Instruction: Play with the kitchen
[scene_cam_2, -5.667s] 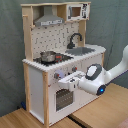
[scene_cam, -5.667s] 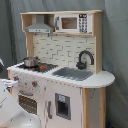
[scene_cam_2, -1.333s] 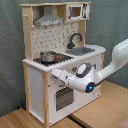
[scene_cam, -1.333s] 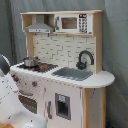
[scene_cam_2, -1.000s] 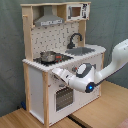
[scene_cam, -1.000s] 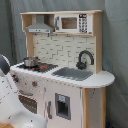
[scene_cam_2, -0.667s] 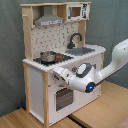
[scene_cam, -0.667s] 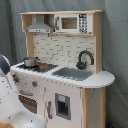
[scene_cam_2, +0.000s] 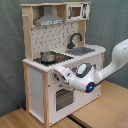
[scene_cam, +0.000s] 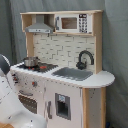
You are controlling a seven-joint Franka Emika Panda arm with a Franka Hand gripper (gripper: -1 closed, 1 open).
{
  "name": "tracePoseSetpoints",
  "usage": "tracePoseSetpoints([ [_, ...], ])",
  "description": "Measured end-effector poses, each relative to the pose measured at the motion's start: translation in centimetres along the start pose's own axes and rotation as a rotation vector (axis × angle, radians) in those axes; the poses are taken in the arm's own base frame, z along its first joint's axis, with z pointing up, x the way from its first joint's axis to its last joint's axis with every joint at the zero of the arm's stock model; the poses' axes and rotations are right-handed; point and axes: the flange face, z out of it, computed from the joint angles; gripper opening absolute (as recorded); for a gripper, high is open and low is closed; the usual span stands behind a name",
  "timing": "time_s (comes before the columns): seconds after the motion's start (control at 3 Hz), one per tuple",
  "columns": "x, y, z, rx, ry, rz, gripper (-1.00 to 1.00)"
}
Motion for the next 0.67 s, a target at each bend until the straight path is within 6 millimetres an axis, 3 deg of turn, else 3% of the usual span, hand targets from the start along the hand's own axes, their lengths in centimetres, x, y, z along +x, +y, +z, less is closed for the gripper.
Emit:
tracePoseSetpoints([
  [0.33, 0.0, 0.0, 0.0, 0.002, 0.001, 0.001, 1.00],
  [0.67, 1.9, -2.1, -4.7, 0.035, 0.081, -0.123, 1.00],
])
